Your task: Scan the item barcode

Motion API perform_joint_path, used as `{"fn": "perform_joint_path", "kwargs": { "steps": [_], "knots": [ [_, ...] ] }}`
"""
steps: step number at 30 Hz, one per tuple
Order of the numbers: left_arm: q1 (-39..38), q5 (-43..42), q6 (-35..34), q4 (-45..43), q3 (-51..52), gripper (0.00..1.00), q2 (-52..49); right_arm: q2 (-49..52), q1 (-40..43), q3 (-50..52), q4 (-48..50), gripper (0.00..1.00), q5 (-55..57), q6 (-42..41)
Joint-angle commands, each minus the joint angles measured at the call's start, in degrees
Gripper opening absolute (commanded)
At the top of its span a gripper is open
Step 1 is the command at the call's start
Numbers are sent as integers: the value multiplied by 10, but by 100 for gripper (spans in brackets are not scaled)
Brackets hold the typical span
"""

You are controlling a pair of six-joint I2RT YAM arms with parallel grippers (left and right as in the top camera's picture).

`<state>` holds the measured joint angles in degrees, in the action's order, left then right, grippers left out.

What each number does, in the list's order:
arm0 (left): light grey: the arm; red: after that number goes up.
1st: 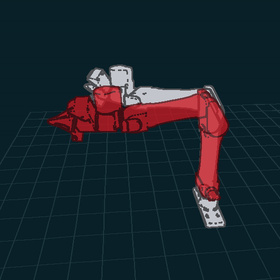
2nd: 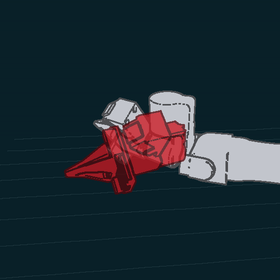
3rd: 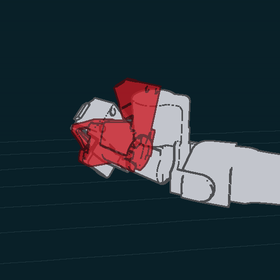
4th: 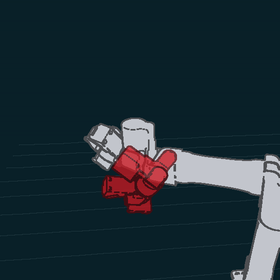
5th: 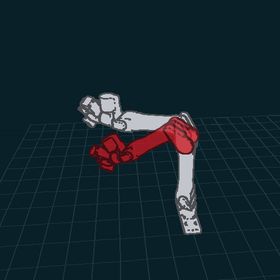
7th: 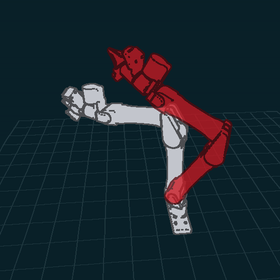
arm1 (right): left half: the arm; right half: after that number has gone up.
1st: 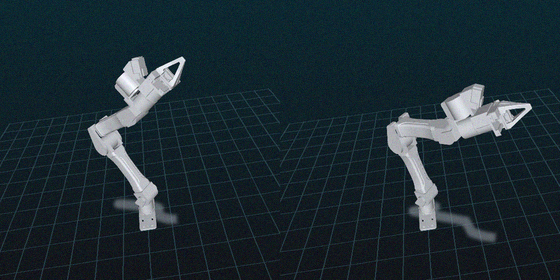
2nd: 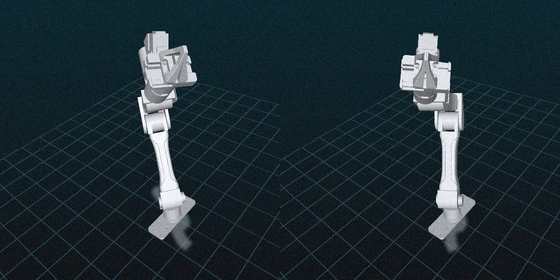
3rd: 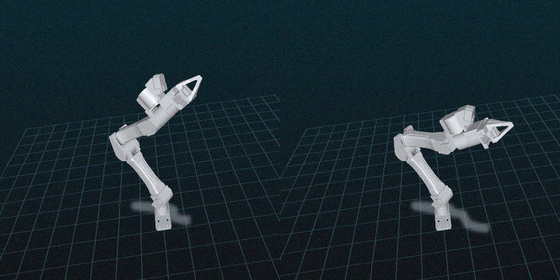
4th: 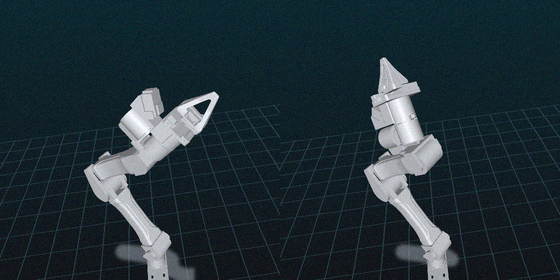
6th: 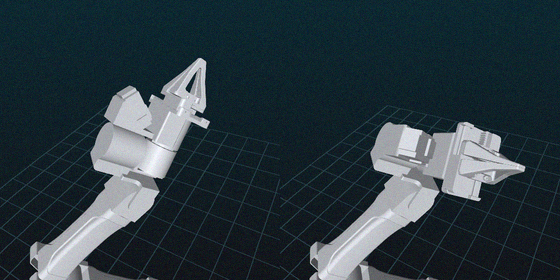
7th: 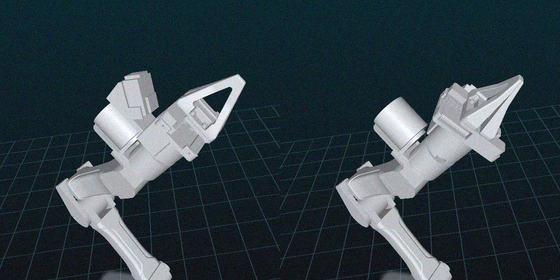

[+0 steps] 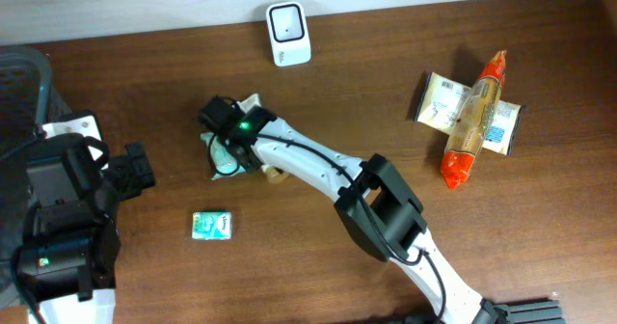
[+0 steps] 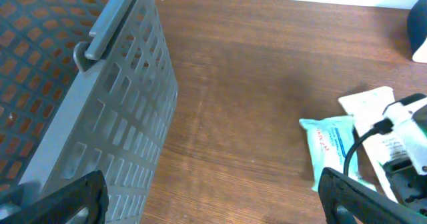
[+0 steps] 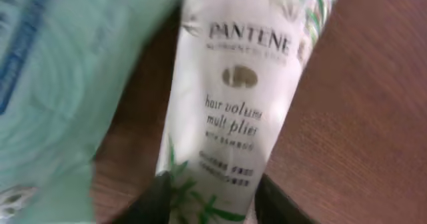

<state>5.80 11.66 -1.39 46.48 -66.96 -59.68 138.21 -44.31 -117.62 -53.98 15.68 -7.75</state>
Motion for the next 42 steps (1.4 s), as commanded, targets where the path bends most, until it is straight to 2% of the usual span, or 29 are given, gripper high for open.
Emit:
{"fn": "perform_joint_path", "kwargs": {
  "steps": [1, 2, 5, 8, 12, 16, 17, 22, 26, 29, 30, 32, 38, 40, 42],
  "knots": [
    [3, 6, -5, -1, -7, 99, 4, 1, 36, -8, -12, 21, -124, -3],
    [3, 6, -5, -1, -7, 99, 4, 1, 47, -8, -17, 4, -149, -11],
    [3, 6, -6, -1, -7, 99, 4, -15, 81, -9, -29, 4, -189, -10],
    [3, 6, -5, -1, -7, 99, 4, -68, 109, -10, -44, 4, -162, 0],
    [3, 6, -5, -1, -7, 99, 4, -105, 96, -10, -87, 4, 42, -6],
    [3, 6, -6, -1, -7, 99, 4, -79, 71, -8, -142, 4, 311, -67],
    [3, 6, -5, -1, -7, 99, 4, -61, 70, -8, -169, 4, 328, -68],
    [3, 6, -5, -1, -7, 99, 4, -1, 69, -6, -198, 4, 328, -107],
    [3, 6, -5, -1, -7, 99, 4, 12, 60, -4, -200, 4, 234, -116],
    [3, 6, -6, -1, -7, 99, 4, 14, 58, 14, -200, 4, 220, -116],
    [3, 6, -5, -1, -7, 99, 4, 14, 54, 15, -201, 6, 218, -116],
    [3, 6, -5, -1, -7, 99, 4, 14, 37, 15, -200, 22, 217, -116],
    [3, 6, -5, -1, -7, 99, 4, 14, -32, 15, -170, 37, 187, -38],
    [3, 6, -6, -1, -7, 99, 4, 14, -40, 15, -167, 39, 147, 16],
    [3, 6, -5, -1, -7, 99, 4, 13, -35, 13, -167, 39, 131, 19]
  ]
}}
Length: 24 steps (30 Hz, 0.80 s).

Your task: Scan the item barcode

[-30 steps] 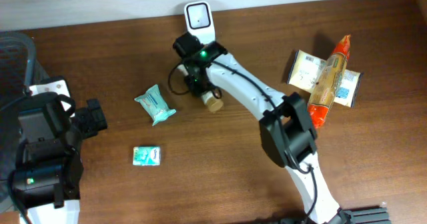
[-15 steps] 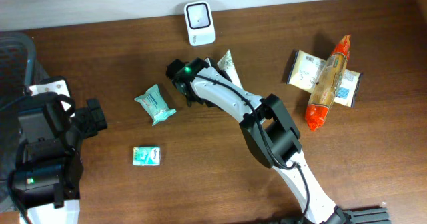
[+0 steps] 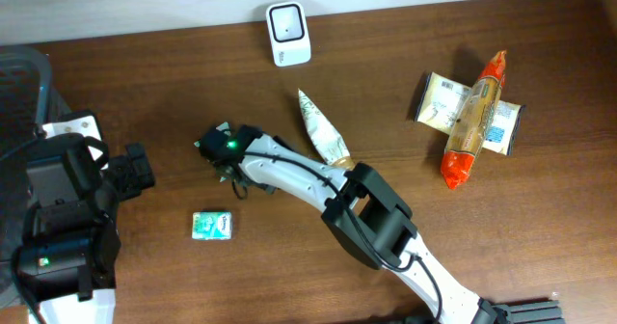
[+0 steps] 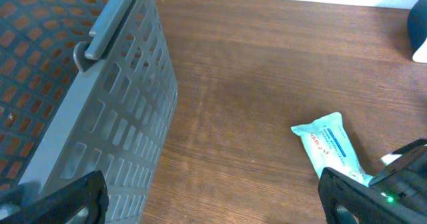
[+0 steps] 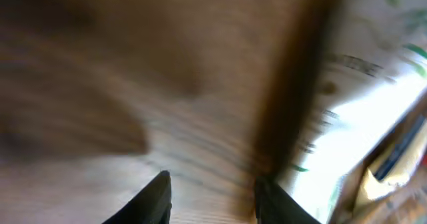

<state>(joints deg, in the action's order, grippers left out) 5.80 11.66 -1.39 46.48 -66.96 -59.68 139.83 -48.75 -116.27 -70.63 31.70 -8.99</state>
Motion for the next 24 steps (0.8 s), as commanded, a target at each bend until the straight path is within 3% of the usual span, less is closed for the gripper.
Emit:
{"fn": "perform_joint_path", "kwargs": {
  "steps": [1, 5, 7, 11, 13, 16, 18, 24],
  "knots": [
    [3, 6, -5, -1, -7, 99, 4, -7, 18, -10, -5, 39, -43, 30],
    [3, 6, -5, -1, -7, 99, 4, -53, 81, -74, -6, 38, -170, 30],
    [3, 6, -6, -1, -7, 99, 4, -94, 146, -112, -7, 43, -254, 30],
    [3, 6, -6, -1, -7, 99, 4, -110, 261, -110, -36, 83, -362, 31],
    [3, 6, -5, -1, -7, 99, 4, -94, 300, -82, -46, 90, -395, 81],
    [3, 6, -6, -1, -7, 99, 4, -81, 339, -27, -15, 90, -408, 94],
    [3, 6, -6, -1, -7, 99, 4, -81, 353, -22, -7, 82, -402, 139],
    [3, 6, -5, -1, -7, 99, 4, -64, 357, -21, -1, 82, -434, 156]
  ]
}}
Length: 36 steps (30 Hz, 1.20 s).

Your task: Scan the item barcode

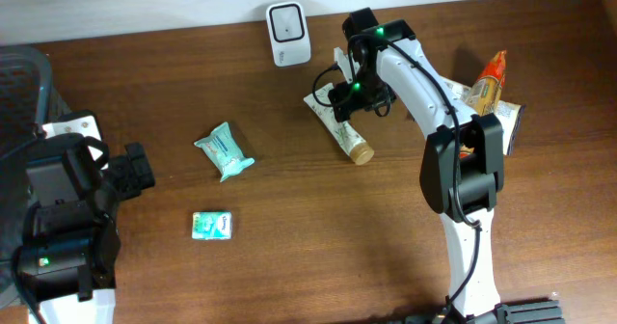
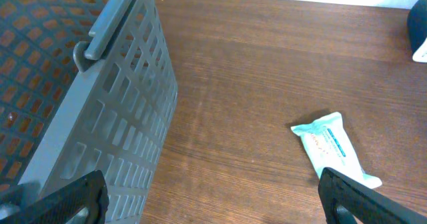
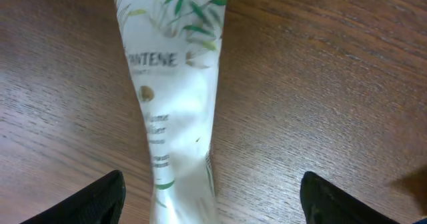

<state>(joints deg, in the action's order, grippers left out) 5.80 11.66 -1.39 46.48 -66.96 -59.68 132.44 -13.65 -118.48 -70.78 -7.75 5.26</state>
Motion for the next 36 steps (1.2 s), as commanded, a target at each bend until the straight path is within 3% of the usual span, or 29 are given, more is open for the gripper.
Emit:
{"fn": "perform_joint_path", "kwargs": {
  "steps": [1, 4, 6, 8, 9, 10, 14, 17, 19, 20, 24, 29, 34, 35, 36],
  "knots": [
    [3, 6, -5, -1, -7, 99, 4, 14, 7, 2, 1, 81, -66, 20],
    [3, 6, -6, -1, -7, 99, 4, 38, 5, 2, -3, 81, -113, 50],
    [3, 6, -5, -1, -7, 99, 4, 47, 5, 3, -4, 73, -113, 50],
    [3, 6, -5, -1, -7, 99, 4, 48, 5, 3, -3, 43, -113, 50],
    [3, 6, -5, -1, -7, 99, 4, 47, 5, 3, -3, 19, -109, 50],
    [3, 6, -5, -1, -7, 99, 4, 47, 5, 3, -4, 4, -101, 50],
    [3, 6, -5, -1, -7, 99, 4, 24, 3, -3, -11, 4, -58, 2],
    [3, 6, -5, -1, -7, 99, 4, -12, -42, -14, -21, 4, 173, -99],
    [3, 6, -5, -1, -7, 99, 4, -10, -102, -12, -35, 4, 413, -203],
    [3, 6, -6, -1, -7, 99, 4, 8, -160, 9, -38, 4, 594, -264],
    [3, 6, -6, -1, -7, 99, 4, 77, -228, 55, -25, 4, 725, -287],
    [3, 6, -5, -1, -7, 99, 4, 130, -268, 58, -22, 4, 747, -287],
    [3, 6, -5, 0, -7, 99, 4, 130, -288, 57, -19, 6, 596, -234],
    [3, 6, -6, -1, -7, 99, 4, 130, -291, 57, -18, 14, 580, -224],
    [3, 6, -6, -1, -7, 99, 4, 130, -295, 56, -18, 29, 562, -216]
  ]
}}
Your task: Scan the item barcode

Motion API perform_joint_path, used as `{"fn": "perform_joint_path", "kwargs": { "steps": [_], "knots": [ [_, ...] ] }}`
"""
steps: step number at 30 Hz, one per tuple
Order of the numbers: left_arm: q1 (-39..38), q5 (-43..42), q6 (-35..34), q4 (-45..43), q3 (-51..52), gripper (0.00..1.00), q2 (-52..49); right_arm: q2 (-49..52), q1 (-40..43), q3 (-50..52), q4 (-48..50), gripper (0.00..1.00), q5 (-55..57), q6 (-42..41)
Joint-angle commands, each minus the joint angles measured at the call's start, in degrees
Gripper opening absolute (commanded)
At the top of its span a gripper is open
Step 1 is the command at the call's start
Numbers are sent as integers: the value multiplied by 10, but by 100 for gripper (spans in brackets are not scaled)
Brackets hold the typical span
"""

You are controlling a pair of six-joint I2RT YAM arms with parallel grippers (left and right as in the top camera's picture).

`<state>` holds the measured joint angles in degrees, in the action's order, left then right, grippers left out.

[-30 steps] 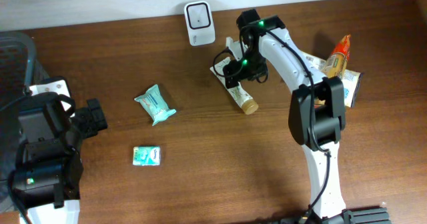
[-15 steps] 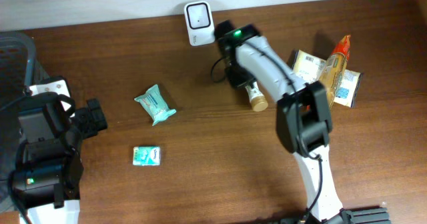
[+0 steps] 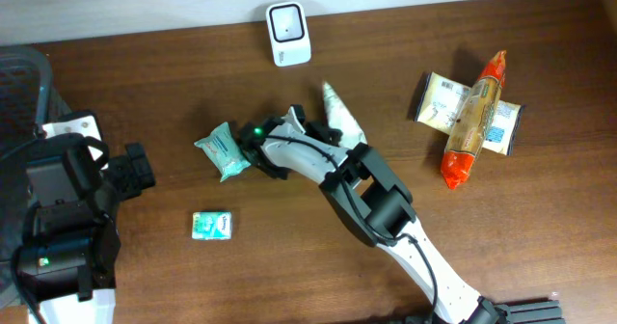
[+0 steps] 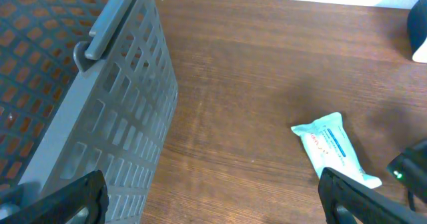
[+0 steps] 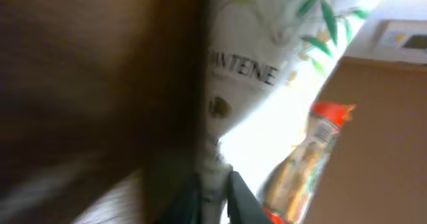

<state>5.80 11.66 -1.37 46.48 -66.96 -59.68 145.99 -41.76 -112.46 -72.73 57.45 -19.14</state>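
My right gripper (image 5: 215,184) is shut on the lower end of a white Pantene tube (image 5: 253,64) with green leaf print. Overhead, the tube (image 3: 339,117) points its flat end up toward the back of the table, with the right gripper (image 3: 294,123) at its left. The white scanner (image 3: 287,21) stands at the back edge, apart from the tube. My left gripper (image 4: 213,204) is open over bare wood near the left edge, holding nothing; overhead the left gripper (image 3: 137,166) stays beside its base.
A light blue wipes pack (image 3: 224,148) lies just left of the right arm's wrist. A small green packet (image 3: 212,225) lies nearer the front. An orange snack pack (image 3: 472,121) lies across a flat packet at the right. A grey basket (image 4: 100,97) stands at the left.
My right gripper was open above the tube lying flat on the table. Now it is shut on the tube's lower end, and the tube stands tilted off the wood. The left arm has not moved.
At first my right gripper was low over the tube, which lay beside the wipes pack. Then the tube lay nearer the middle, right of the wipes. Then my gripper stood open above it. Now it holds the tube.
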Motion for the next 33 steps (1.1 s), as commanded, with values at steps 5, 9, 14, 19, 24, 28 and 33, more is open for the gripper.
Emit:
{"fn": "perform_joint_path", "kwargs": {
  "steps": [5, 9, 14, 19, 24, 28, 33],
  "knots": [
    [3, 6, -6, -1, -7, 99, 4, -12, -9, -33, -7, 53, -218, 108],
    [3, 6, -6, 0, -7, 99, 4, -28, 2, -99, -41, 53, -401, 195],
    [3, 6, -6, -1, -7, 99, 4, -90, 60, -193, -88, 53, -583, 208],
    [3, 6, -6, -1, -7, 99, 4, -93, 139, -165, -106, 55, -553, 208],
    [3, 6, -6, -1, -7, 99, 4, -92, 145, -89, -63, 65, -516, 206],
    [3, 6, -6, -1, -7, 99, 4, -90, 143, -19, -2, 64, -555, 169],
    [3, 6, -6, -1, -7, 99, 4, -88, 128, 15, 31, 36, -566, 172]
  ]
}}
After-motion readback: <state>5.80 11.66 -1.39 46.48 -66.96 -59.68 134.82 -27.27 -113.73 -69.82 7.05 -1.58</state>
